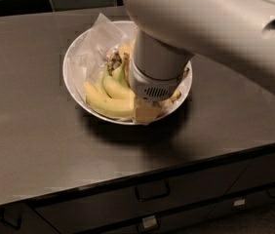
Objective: Pick banana from white bowl
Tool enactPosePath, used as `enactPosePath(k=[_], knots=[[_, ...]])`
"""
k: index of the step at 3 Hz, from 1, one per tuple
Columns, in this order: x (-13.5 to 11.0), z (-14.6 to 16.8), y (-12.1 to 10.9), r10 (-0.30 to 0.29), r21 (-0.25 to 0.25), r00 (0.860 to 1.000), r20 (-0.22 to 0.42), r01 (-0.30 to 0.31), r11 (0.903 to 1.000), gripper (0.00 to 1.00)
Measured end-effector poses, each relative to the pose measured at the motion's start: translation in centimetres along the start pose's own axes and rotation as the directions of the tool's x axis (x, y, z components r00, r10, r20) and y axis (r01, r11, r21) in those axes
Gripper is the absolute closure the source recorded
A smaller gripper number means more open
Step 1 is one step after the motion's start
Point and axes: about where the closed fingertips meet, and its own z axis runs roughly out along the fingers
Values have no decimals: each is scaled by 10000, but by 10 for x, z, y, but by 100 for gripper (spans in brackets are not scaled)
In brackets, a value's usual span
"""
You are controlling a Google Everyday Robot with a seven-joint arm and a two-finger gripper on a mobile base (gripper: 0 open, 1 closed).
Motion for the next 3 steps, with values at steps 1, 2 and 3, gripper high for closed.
enactPosePath(k=[1, 2, 3], knots=[[0, 0, 0, 0, 0, 10000, 0, 0, 10000, 62], [0, 0, 0, 0, 1, 10000, 0, 0, 10000, 85], [0, -3, -1, 0, 1, 10000, 0, 0, 10000, 100]])
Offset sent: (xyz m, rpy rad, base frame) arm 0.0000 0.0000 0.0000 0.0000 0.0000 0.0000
